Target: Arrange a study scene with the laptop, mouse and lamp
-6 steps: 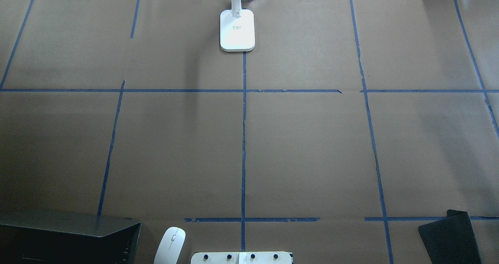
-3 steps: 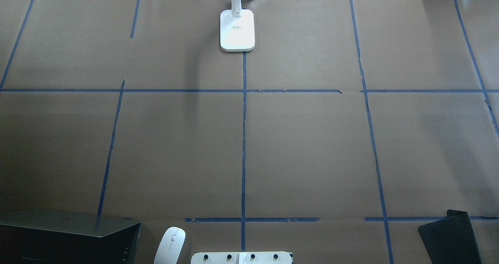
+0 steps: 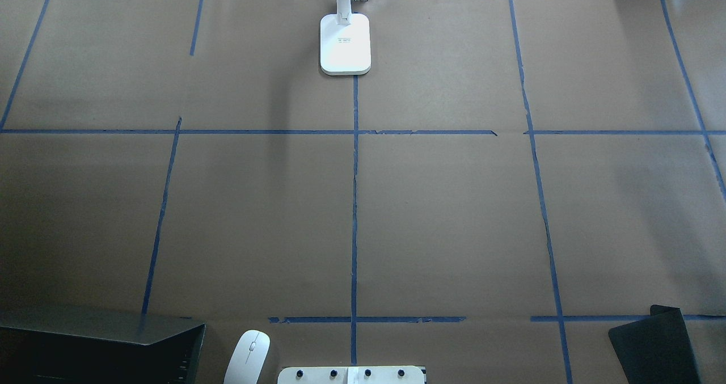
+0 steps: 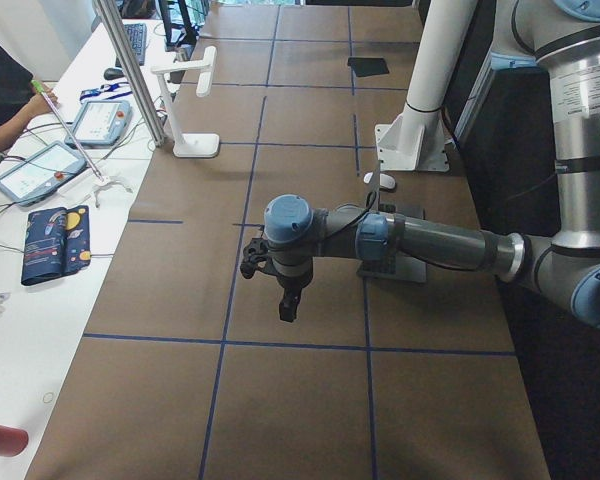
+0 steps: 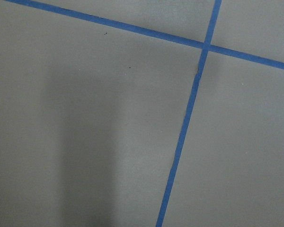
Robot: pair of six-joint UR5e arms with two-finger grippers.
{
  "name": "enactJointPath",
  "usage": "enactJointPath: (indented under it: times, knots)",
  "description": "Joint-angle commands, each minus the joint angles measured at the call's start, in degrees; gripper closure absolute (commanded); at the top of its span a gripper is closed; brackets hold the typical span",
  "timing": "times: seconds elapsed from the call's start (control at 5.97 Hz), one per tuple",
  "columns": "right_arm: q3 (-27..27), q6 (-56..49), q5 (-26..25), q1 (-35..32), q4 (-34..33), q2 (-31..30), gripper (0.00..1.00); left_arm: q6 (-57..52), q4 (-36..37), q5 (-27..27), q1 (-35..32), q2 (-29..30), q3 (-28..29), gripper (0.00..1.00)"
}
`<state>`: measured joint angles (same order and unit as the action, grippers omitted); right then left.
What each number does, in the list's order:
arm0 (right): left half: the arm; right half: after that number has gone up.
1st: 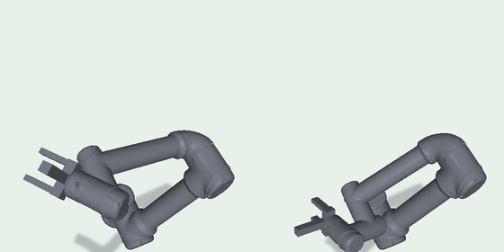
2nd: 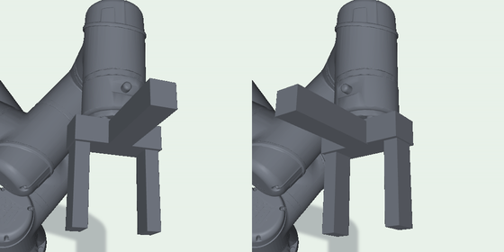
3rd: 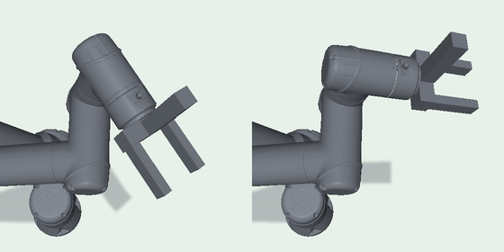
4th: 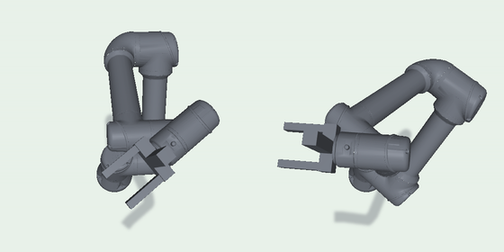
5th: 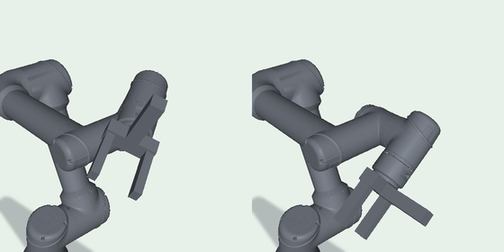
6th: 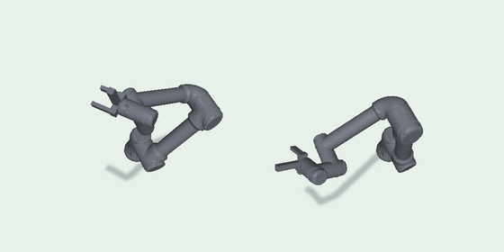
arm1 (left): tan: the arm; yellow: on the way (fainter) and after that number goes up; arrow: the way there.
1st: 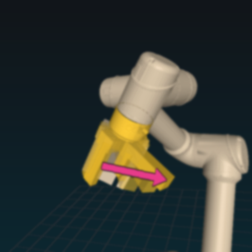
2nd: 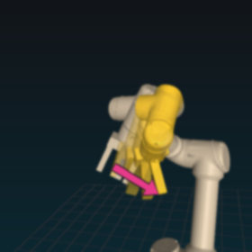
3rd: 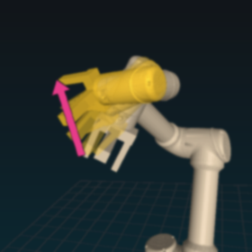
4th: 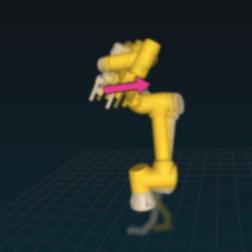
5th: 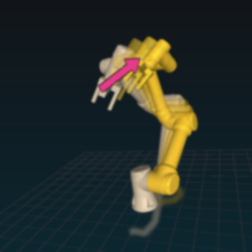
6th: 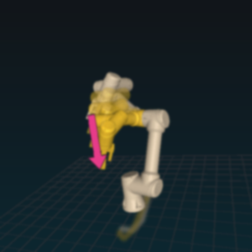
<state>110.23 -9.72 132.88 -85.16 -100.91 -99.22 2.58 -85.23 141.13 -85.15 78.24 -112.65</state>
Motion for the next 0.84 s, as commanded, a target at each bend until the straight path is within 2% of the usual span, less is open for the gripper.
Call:
enactJointPath:
  times: [0.0,0.67]
  knots:
    - [-0.2,0.0,-0.1,0.3,0.0,0.0,0.00,20.5,-0.7,1.2,5.6,-1.6,-6.3,0.00]
    - [-0.5,0.1,-0.1,1.6,0.0,0.0,0.00,58.8,-0.8,0.7,20.3,-5.9,-22.4,0.00]
